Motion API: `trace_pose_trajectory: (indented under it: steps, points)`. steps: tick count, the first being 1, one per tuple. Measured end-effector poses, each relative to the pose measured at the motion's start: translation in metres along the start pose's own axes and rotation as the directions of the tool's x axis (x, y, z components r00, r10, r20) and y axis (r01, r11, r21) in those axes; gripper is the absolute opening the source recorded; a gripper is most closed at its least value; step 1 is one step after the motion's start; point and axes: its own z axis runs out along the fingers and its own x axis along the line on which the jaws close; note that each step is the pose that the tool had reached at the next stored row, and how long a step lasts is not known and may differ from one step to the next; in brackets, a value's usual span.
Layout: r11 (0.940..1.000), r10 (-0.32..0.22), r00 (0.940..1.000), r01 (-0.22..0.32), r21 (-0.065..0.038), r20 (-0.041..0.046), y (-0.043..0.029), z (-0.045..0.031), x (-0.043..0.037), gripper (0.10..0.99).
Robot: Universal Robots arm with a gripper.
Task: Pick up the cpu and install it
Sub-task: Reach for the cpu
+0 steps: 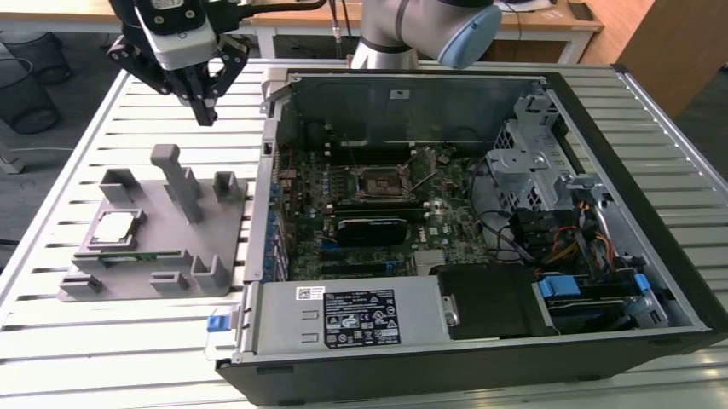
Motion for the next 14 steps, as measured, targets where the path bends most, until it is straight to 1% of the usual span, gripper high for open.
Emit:
trace_pose_trajectory:
  steps: [14]
  points:
    - [1.0000,0.000,1.0000,0.000,0.000,-0.0006,-0.0004,0.0009,0.0047,0.106]
